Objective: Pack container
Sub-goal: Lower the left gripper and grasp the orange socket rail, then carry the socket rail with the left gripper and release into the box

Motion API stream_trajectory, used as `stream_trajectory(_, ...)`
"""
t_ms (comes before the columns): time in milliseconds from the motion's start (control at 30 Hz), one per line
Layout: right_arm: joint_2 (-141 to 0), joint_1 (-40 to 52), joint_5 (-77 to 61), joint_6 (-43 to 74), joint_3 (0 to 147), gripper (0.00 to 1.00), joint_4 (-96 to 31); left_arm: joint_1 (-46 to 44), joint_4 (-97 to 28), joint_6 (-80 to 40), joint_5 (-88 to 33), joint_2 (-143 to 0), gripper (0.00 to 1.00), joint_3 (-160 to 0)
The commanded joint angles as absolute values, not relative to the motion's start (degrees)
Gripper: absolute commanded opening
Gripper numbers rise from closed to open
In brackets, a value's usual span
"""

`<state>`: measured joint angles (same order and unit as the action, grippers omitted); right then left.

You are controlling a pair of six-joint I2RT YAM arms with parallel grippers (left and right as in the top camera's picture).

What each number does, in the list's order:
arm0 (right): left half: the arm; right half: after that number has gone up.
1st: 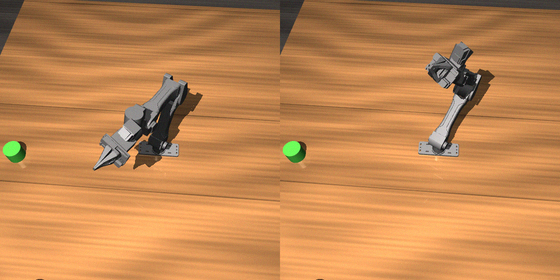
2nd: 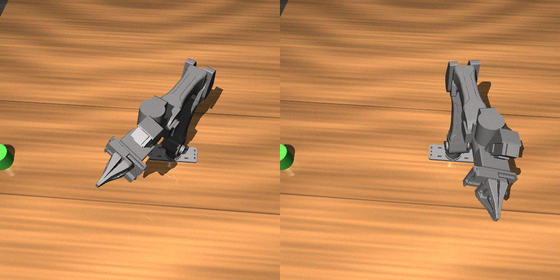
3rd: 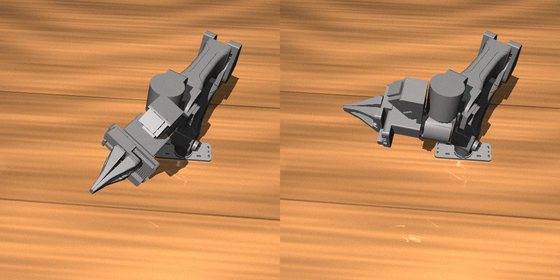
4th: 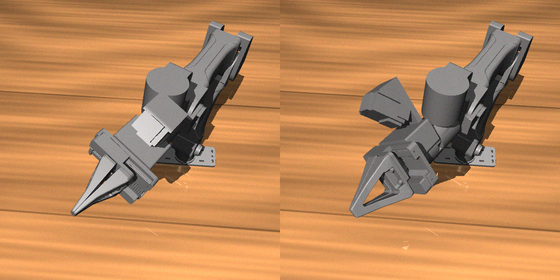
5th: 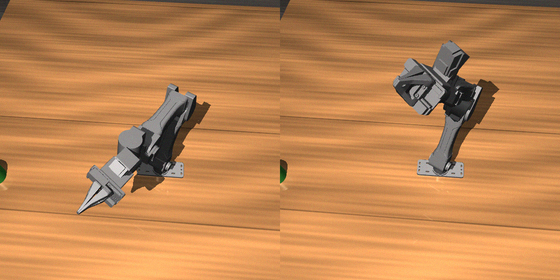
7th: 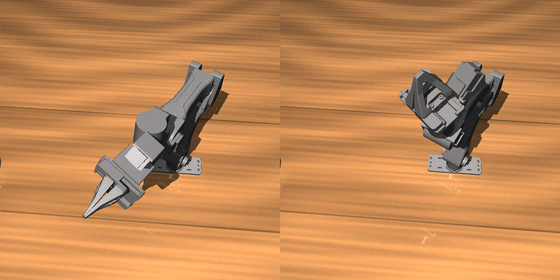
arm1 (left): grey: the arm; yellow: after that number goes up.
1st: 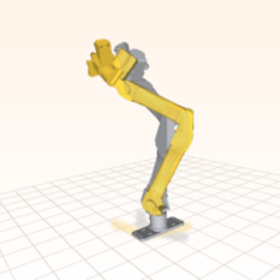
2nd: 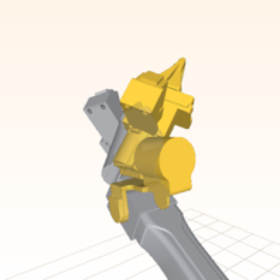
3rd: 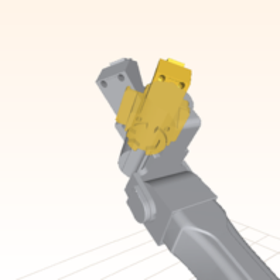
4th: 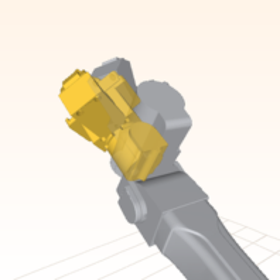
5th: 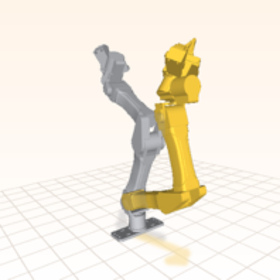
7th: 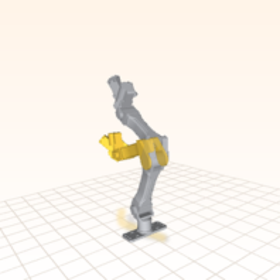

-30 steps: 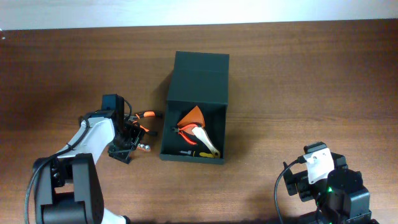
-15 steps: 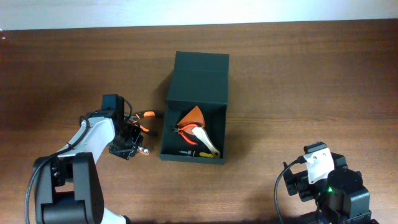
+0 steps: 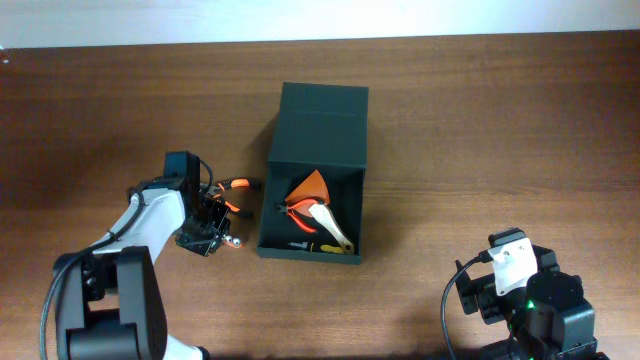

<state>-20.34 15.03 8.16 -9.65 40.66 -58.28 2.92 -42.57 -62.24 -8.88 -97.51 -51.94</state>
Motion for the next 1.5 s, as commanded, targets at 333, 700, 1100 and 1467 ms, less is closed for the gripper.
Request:
stream_trajectory(333,-19.92,14.55,9.06,-9.76,40.4,0.99,-58.13,1.89,-42.39,-62.33,-9.21,-75.7,0.06,-51.75)
stream_trajectory(700,-19.92,14.55,9.06,-9.76,40.4,0.99,-58.13,-21.17,-40.99,-74.54,-3.16,-78.94,0.06,-63.33)
stream_trajectory(1100,-19.92,14.55,9.06,-9.76,40.4,0.99,-58.13,-31.99,-34.5,-84.68,-4.97,-91.26,0.06,-66.61)
stream_trajectory(1467,-19.92,14.55,9.06,-9.76,40.4,0.99,-58.13,-31.99,-34.74,-87.88,-7.99,-99.7,0.06,-66.61)
